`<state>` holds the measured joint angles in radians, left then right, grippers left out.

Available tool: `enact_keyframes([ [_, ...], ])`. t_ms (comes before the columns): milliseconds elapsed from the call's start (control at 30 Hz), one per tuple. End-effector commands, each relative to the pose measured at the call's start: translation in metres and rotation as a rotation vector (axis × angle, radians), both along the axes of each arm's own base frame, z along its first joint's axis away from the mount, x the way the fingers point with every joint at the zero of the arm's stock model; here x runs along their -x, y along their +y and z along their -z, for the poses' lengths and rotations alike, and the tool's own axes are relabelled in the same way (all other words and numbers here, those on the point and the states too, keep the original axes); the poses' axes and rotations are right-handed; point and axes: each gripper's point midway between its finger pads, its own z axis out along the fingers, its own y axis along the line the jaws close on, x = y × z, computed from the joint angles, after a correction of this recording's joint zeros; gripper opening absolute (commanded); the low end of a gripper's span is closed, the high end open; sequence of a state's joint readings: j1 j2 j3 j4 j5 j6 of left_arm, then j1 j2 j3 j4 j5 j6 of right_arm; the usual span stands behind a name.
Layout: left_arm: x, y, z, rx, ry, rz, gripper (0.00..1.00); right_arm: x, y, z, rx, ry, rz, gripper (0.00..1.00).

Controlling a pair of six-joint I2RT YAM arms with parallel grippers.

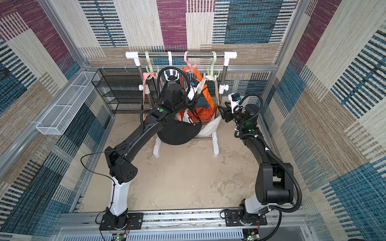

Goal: Take the bag off the hook
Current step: Pick up the bag from the hook.

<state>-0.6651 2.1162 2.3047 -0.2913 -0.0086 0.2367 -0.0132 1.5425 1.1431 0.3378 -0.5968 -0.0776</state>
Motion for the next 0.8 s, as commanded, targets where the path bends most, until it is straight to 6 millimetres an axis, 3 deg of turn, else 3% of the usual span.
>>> enact_keyframes([
  [0,-0.009,0.005,0.007,-0.035,0.010,-0.019,0.29,-0.007,0.002,0.002,0.036,-0.019,0.012,0.55],
  [200,-0.018,0.007,0.018,-0.038,0.029,-0.026,0.29,-0.023,0.001,0.016,0.068,0.010,0.046,0.55],
  [400,-0.021,0.008,0.024,-0.028,0.055,0.005,0.29,-0.027,-0.004,0.023,0.073,0.016,0.081,0.55],
  [467,-0.019,0.004,0.027,-0.035,0.053,0.034,0.34,-0.026,-0.004,0.023,0.070,0.014,0.079,0.56],
  [567,-0.021,0.004,0.029,-0.034,0.047,0.028,0.53,-0.026,-0.002,0.025,0.066,0.018,0.069,0.60],
  [767,-0.028,0.006,0.037,-0.043,0.052,-0.001,0.54,-0.025,-0.002,0.025,0.068,0.013,0.073,0.60],
])
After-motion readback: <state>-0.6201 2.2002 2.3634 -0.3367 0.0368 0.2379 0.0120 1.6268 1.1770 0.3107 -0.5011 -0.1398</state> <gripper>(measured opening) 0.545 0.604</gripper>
